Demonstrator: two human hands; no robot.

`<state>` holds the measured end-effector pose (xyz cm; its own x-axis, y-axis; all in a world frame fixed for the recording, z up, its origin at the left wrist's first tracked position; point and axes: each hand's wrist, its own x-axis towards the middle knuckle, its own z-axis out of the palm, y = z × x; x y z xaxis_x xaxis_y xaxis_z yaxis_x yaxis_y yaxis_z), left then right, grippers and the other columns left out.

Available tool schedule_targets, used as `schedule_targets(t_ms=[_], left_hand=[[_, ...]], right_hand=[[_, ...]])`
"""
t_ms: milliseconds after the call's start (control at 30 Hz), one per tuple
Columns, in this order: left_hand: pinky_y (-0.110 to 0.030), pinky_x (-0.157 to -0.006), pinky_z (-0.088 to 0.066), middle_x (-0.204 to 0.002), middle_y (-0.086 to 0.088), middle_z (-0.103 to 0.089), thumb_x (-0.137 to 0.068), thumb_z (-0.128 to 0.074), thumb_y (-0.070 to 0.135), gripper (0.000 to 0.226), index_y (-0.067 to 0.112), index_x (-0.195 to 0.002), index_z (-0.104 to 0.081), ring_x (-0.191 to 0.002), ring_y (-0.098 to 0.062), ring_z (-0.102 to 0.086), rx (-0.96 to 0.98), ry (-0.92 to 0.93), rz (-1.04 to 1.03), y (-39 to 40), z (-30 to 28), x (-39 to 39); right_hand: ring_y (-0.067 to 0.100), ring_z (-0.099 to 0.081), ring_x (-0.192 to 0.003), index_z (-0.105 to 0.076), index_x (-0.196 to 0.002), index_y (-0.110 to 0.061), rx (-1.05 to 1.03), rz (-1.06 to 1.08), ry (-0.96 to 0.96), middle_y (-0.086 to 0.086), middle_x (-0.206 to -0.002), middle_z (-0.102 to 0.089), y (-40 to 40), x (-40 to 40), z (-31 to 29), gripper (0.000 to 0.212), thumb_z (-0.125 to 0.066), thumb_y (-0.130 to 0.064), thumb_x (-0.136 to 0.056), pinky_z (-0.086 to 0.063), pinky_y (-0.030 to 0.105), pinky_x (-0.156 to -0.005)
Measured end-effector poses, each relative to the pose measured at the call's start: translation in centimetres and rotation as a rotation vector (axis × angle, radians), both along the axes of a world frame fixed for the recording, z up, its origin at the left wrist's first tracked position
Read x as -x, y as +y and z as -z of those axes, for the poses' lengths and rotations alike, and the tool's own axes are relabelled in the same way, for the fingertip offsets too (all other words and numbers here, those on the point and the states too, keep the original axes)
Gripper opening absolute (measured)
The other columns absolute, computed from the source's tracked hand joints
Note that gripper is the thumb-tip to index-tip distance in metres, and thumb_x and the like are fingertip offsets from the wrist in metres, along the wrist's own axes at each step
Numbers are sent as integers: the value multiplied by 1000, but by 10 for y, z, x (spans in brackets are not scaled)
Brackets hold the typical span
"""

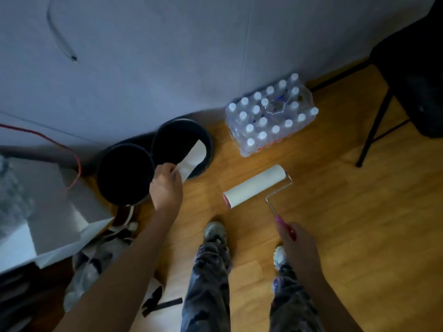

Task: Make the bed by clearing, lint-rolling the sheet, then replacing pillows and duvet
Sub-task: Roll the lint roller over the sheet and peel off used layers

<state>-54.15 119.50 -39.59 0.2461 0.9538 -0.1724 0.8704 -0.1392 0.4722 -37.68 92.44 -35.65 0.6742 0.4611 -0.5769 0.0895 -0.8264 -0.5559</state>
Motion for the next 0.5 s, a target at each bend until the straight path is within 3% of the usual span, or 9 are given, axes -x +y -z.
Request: schedule_targets(t_ms=[133,267,367,500], left_hand=[[-39,-62,-45,-101,-13,-58,-97,-48,10,17,4,-104,-63,-76,-33,-59,-28,134,194,40,60,-18],[-43,-76,-51,-116,-12,-54,-95,-51,10,31,10,-126,-51,-98,-33,-59,158,408,308,53,105,-13],[-43,-88,-49,-132,-10,-45,-95,-51,18,47,15,-140,-38,-117,-31,-51,299,516,370,41,104,-3],[-42,-89,-49,-135,-7,-45,-95,-54,26,45,16,-138,-41,-117,-29,-53,335,451,443,10,61,17]], right_hand=[[11,-42,-45,-40,-55,-26,-4,44,19,-5,-45,-41,25,7,50,47,-46,-54,-93,-31,28,-48],[12,-42,-47,-43,-56,-24,-10,58,29,-5,-48,-41,40,16,79,47,-46,-53,-93,-32,28,-49],[15,-48,-50,-47,-60,-24,9,41,22,-4,-51,-46,40,23,76,45,-45,-56,-91,-35,31,-50],[19,-53,-57,-50,-65,-22,20,77,33,-1,-56,-51,35,31,38,48,-41,-62,-91,-42,37,-55]])
